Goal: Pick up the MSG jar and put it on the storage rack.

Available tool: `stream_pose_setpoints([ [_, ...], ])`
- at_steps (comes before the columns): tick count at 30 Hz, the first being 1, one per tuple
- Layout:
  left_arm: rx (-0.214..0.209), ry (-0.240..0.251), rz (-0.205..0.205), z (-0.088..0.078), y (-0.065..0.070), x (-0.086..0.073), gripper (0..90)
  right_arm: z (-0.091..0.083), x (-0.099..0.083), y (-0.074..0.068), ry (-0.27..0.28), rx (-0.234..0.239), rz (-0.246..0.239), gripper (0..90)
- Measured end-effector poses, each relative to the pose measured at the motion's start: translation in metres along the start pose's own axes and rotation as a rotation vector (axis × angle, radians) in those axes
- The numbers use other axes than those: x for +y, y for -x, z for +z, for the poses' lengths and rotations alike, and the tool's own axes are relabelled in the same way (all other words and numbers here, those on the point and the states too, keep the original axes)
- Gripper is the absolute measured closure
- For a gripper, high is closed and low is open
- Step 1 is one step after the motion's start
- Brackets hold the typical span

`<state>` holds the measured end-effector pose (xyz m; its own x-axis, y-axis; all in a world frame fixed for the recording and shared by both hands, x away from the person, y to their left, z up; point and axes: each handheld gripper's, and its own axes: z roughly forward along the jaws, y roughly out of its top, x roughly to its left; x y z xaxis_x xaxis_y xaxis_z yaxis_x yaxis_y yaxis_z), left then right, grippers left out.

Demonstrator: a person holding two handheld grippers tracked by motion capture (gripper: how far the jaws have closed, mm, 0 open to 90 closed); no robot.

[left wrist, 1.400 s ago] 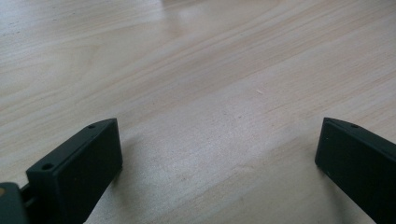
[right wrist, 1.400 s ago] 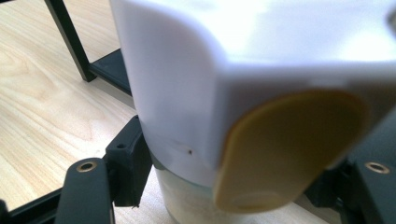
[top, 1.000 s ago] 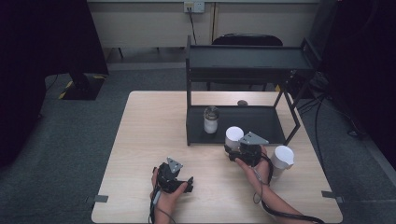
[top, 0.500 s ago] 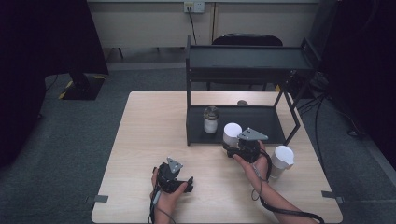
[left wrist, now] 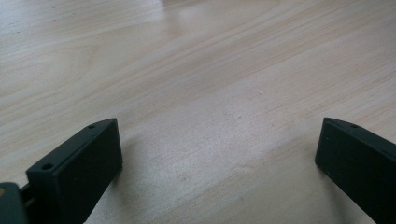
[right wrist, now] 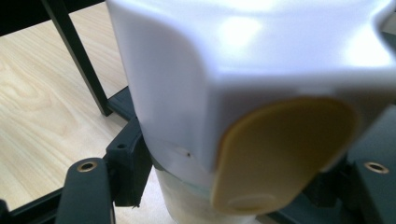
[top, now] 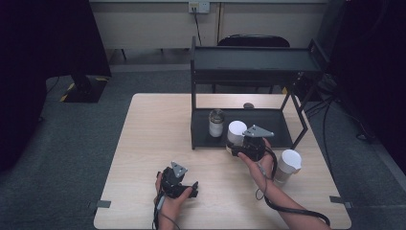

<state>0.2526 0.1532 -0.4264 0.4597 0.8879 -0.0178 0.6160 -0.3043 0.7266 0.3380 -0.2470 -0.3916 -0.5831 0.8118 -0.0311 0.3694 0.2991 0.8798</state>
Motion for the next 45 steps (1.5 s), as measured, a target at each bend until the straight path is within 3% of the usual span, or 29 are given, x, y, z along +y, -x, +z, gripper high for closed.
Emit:
stream_pose_setpoints([
  [16,0.0,0.0,0.0,0.0,0.0,0.0,0.0,0.009,0.011,0.002,-0.003,-0.008,0.017,30.7],
  [26,0.0,0.0,0.0,0.0,0.0,0.0,0.0,0.016,0.016,0.002,0.001,-0.038,0.016,30.7],
  [33,0.0,0.0,0.0,0.0,0.0,0.0,0.0,0.019,0.018,0.006,-0.001,-0.052,0.037,30.8],
  [36,0.0,0.0,0.0,0.0,0.0,0.0,0.0,0.021,0.018,0.009,0.001,-0.05,0.068,30.8],
  [45,0.0,0.0,0.0,0.0,0.0,0.0,0.0,0.027,0.021,0.01,0.002,-0.072,0.059,30.8],
])
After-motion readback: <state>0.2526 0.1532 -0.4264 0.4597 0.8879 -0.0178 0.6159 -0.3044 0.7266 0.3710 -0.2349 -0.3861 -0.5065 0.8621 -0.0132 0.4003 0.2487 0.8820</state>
